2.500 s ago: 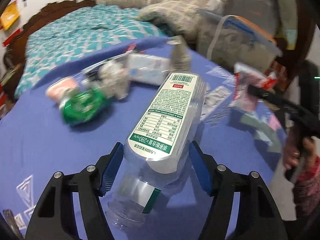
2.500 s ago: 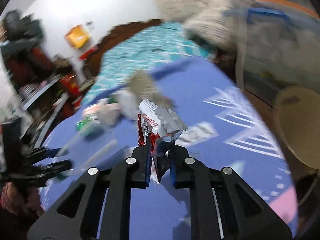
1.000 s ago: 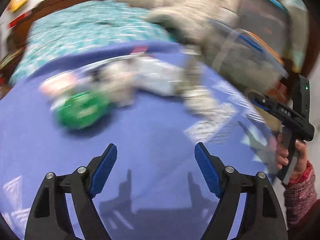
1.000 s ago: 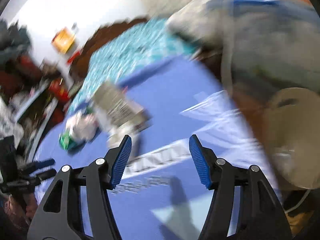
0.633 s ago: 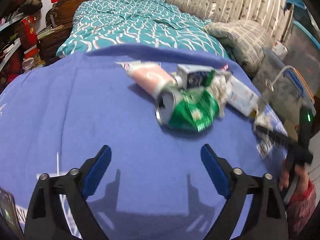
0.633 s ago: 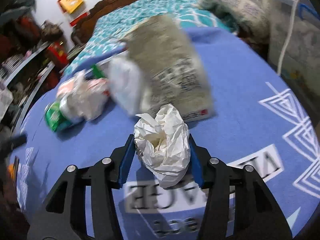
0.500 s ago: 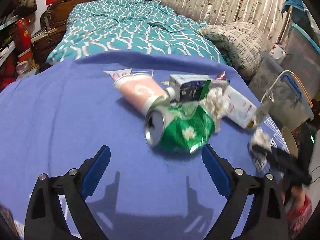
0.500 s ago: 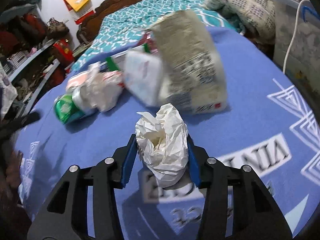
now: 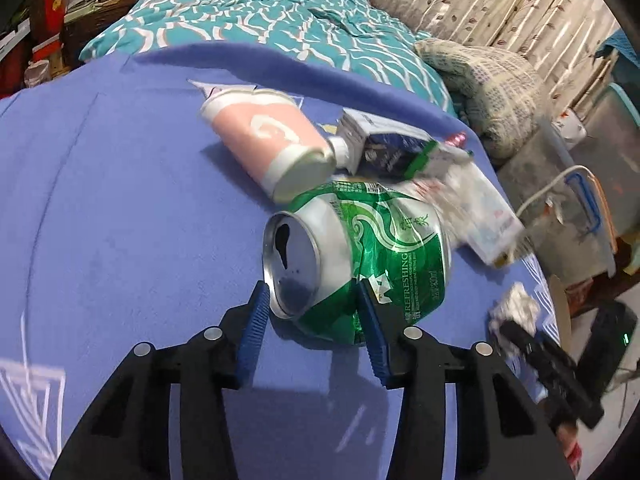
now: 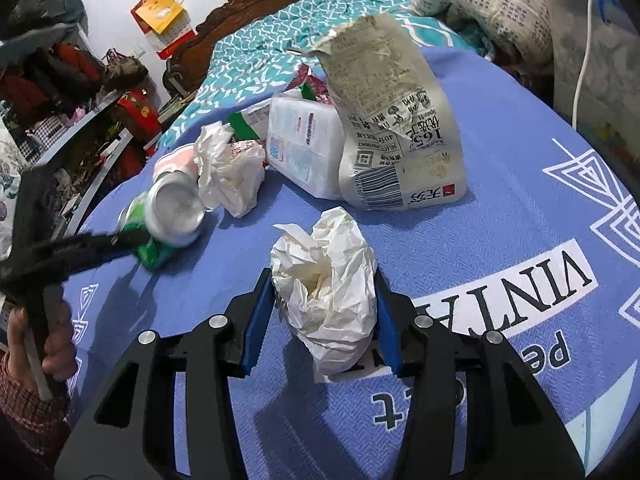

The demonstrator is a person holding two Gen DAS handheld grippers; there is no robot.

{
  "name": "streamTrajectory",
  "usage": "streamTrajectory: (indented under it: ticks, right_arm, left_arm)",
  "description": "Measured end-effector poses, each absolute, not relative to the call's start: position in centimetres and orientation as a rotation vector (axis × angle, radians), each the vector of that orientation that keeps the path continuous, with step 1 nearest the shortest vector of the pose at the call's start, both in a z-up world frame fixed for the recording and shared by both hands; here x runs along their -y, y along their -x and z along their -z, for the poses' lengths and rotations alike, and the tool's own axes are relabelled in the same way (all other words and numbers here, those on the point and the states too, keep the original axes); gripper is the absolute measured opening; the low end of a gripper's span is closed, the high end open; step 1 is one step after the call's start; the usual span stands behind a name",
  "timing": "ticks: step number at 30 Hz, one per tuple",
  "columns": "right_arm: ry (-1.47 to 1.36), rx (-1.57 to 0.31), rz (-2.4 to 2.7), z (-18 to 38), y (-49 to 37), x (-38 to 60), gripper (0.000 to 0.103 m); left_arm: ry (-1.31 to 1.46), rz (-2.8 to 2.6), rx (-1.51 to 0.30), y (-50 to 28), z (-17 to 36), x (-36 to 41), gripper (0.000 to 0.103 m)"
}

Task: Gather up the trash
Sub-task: 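Lift the green can with the left tool, holding tissue in the right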

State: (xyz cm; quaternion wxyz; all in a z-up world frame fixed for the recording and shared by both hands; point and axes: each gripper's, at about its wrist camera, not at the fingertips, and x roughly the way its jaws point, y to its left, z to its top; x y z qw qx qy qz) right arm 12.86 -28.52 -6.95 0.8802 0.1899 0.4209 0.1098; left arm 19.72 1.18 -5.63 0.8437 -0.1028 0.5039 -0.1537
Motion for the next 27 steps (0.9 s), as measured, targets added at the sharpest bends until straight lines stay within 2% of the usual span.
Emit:
streamTrajectory:
  ticks: [2, 9, 10, 11, 13, 18, 27]
  right_arm:
    - [-0.411, -0.867, -0.257, 6.8, -12.2, 28.6, 0.049]
    - [-0.428, -0.882, -0.381, 5.9, -8.4, 25.4, 0.049]
    - [-0.428, -0.882, -0.397, 5.8, -8.0, 24.9, 0.049]
    - [-0.428, -0.881, -0.407, 5.6, -7.9, 24.5, 0.049]
    - [-0.406, -0.874, -0.419, 4.9, -8.1, 23.3, 0.049]
    - [-0.349, -0.849, -0.472, 2.9, -10.9, 19.8, 0.049]
    - [-0.232, -0.960, -0.515, 4.6, -17.4, 11.3, 0.049]
  left_arm:
    - [0.203, 0.338, -1.045, -17.1, 5.1, -2.6, 0.036]
    - [0.111, 0.358, -1.066, -10.2, 4.3, -7.6, 0.038]
    - [0.088, 0.344, -1.053, -9.7, 3.9, -8.3, 0.043]
    - [0.069, 0.328, -1.037, -9.2, 3.6, -8.7, 0.059]
    - [0.030, 0.252, -0.976, -8.2, 2.4, -9.9, 0.075]
    - [0.190, 0.285, -0.980, -6.4, 1.3, -12.2, 0.073]
    - [0.524, 0.444, -1.062, -7.6, 5.2, -10.9, 0.073]
